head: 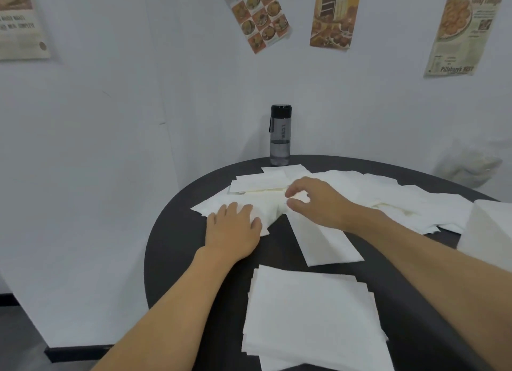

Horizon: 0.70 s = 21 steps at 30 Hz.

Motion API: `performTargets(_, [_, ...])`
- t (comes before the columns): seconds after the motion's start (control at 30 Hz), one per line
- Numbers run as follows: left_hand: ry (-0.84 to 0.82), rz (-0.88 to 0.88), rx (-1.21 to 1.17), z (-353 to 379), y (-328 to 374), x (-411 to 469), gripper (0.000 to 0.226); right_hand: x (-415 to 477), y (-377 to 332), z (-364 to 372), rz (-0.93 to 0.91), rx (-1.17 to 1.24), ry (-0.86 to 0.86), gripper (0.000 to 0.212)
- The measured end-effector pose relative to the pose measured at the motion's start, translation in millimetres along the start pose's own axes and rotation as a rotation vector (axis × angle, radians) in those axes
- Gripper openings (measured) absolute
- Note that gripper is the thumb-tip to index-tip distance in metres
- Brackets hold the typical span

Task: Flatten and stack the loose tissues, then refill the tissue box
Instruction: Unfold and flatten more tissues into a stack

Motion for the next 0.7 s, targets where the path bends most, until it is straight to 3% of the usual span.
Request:
performTargets(0.33, [-0.005, 0.038, 0.013, 9.5, -13.4, 14.0, 0.053, 121.8, -5.3, 58.3, -0.063, -0.169, -0.117, 0.046])
performTargets(0.7, [0.015, 0.033, -0.01, 12.6, -15.4, 14.7, 0.045, 146.4, 17.9, 62.5, -0.078, -0.093, -0.092, 0.016])
Point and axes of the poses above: each hand's wrist, its own x-axis towards the middle knuckle, its own z-axis out of the palm, y = z × x, the point moved 2 cm from there along x, towards the middle knuckle
